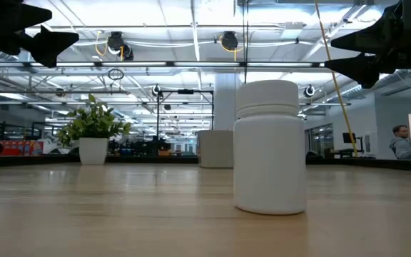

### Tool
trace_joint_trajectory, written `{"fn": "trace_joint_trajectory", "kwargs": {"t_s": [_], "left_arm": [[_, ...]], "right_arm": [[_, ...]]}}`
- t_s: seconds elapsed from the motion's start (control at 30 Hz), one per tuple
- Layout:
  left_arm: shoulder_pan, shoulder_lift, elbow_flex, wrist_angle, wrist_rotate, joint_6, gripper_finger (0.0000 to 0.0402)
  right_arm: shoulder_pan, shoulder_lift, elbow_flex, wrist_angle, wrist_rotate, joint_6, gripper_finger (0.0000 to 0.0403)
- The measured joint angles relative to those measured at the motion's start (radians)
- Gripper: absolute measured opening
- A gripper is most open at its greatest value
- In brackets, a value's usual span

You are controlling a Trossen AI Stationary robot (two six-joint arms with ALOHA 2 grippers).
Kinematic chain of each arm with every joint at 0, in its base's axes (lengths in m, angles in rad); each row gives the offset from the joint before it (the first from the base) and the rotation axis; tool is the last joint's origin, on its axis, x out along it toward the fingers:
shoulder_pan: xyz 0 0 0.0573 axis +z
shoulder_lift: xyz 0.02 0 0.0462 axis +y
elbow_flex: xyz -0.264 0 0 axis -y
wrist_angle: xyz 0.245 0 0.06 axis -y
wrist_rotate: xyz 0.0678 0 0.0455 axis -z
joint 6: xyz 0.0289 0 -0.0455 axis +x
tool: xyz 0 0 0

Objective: Pick and place pill bottles into a basket

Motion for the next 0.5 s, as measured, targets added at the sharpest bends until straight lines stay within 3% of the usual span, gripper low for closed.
{"fn": "trace_joint_trajectory", "kwargs": {"t_s": [0.33, 0.5], "left_arm": [[0.0, 0.0, 0.0, 0.0, 0.0, 0.0, 0.031], [0.0, 0.0, 0.0, 0.0, 0.0, 0.0, 0.031]], "right_arm": [[0.0, 0.0, 0.0, 0.014, 0.0, 0.025, 0.0314], [0.0, 0.002, 0.0, 0.153, 0.031, 0.579, 0.0312]]}}
